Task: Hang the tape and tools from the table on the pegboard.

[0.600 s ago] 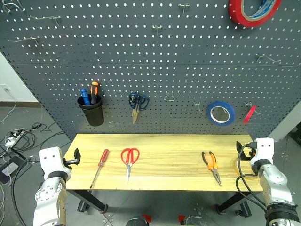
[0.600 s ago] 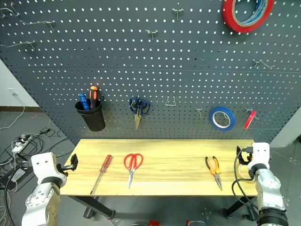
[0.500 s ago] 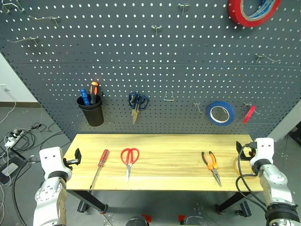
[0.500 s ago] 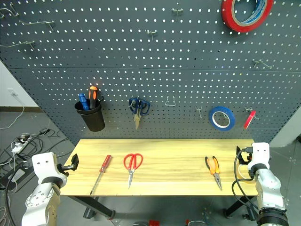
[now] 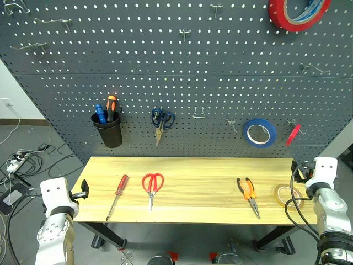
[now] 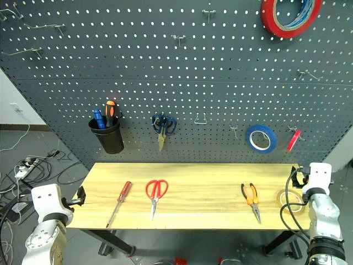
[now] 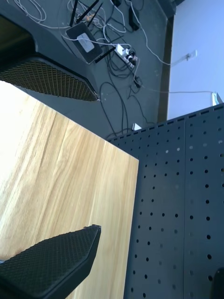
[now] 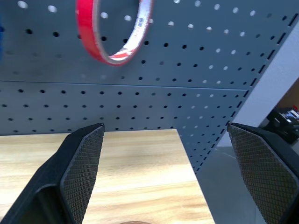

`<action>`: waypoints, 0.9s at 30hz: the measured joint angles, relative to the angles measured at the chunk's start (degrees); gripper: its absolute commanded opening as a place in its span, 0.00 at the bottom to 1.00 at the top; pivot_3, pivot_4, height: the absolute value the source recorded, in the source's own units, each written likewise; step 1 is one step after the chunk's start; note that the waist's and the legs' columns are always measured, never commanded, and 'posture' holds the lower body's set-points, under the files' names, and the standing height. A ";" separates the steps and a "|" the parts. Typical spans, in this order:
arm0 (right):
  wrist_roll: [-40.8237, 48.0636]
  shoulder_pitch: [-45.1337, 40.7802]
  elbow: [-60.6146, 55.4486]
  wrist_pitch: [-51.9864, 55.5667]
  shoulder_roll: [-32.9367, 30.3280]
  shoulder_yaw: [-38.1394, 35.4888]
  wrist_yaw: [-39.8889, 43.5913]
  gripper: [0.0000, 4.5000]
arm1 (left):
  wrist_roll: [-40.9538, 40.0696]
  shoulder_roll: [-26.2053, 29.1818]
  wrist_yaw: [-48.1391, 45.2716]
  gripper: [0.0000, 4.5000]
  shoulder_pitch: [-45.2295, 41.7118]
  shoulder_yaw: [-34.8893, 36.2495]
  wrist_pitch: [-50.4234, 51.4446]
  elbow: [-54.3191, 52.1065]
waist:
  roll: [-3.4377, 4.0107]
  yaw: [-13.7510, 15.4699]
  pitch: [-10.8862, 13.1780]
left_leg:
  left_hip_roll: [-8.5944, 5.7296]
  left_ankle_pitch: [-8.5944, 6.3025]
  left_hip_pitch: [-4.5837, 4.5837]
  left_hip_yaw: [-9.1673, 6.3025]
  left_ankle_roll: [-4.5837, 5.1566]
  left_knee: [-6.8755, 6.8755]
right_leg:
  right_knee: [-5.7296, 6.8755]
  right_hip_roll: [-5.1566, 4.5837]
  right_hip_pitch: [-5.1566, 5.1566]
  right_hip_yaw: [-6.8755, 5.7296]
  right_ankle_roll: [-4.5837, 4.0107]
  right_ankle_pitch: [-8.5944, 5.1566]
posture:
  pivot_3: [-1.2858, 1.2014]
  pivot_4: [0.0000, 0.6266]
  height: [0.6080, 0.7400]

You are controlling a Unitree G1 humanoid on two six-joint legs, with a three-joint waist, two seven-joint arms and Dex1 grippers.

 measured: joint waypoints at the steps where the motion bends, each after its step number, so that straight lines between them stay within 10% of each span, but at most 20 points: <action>1: 0.00 -0.16 0.44 -0.32 -0.46 -0.01 0.05 1.00 | 0.04 0.03 0.16 0.99 0.00 0.00 -0.02 0.00 | -0.01 0.00 0.00 | 0.00 0.00 0.00 0.00 0.00 0.00 | -0.01 0.00 0.00 0.00 0.00 0.00 | 0.53 0.00 1.00; 14: 0.23 8.04 -8.29 2.85 -1.54 2.39 6.94 1.00 | 0.85 0.40 -1.86 0.99 -2.69 -5.63 4.35 -7.47 | 0.25 0.00 2.03 | -0.01 0.00 -0.04 0.03 0.00 0.01 | -0.05 -0.03 0.02 0.03 0.05 0.02 | 0.51 0.17 1.00; 27: 4.53 17.02 -37.15 32.66 -3.74 5.32 11.43 1.00 | -8.44 14.61 -33.46 0.99 -11.94 -22.80 11.66 -21.44 | 0.50 -2.43 8.69 | 0.13 0.02 -1.11 0.08 -0.01 0.11 | -0.01 -0.04 -0.97 -0.01 0.04 0.07 | 0.47 0.37 1.00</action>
